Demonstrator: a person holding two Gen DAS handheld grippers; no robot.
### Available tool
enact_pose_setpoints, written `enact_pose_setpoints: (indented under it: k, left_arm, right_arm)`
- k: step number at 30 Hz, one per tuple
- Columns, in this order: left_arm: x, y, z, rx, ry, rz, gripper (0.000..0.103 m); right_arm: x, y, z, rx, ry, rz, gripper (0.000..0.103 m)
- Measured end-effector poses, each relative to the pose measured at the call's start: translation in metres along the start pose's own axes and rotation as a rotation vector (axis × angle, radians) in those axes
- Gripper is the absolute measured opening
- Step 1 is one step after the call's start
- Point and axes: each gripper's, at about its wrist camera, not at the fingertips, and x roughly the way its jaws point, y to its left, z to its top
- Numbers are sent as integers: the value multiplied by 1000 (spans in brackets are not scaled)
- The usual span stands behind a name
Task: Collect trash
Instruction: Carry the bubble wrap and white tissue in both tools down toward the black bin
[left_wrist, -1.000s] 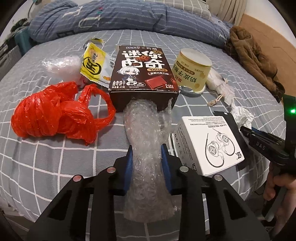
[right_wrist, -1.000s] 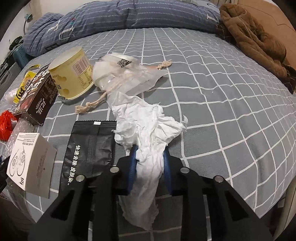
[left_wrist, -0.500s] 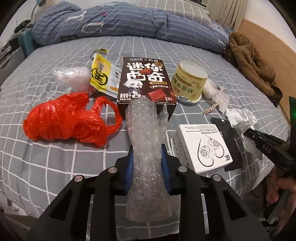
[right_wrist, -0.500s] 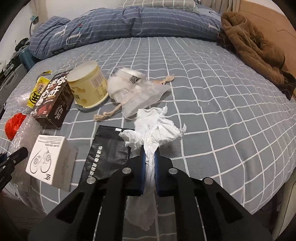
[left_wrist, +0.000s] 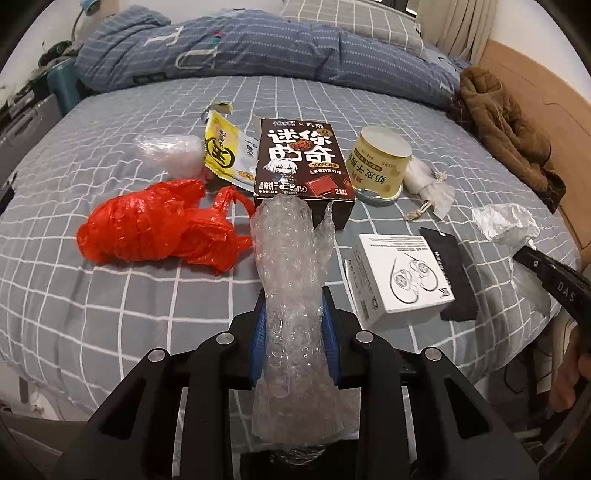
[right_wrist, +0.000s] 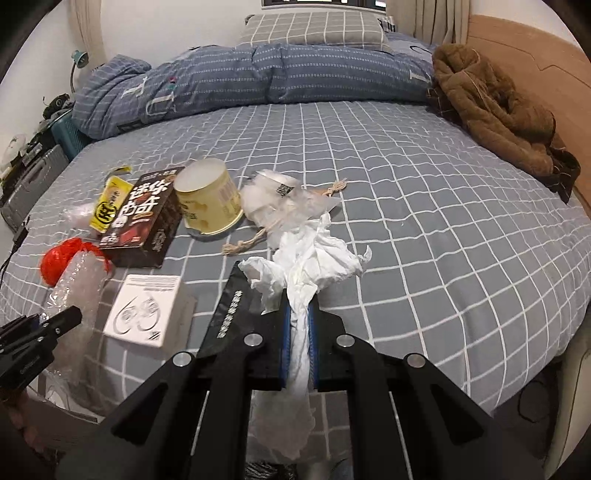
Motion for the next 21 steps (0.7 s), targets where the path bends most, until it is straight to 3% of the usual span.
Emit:
enact_pose_setpoints:
  k: [21]
  left_arm:
    - [-61, -9, -14, 4, -71, 18, 26]
  right_arm:
    - [-66, 31, -16, -55, -36, 24, 7]
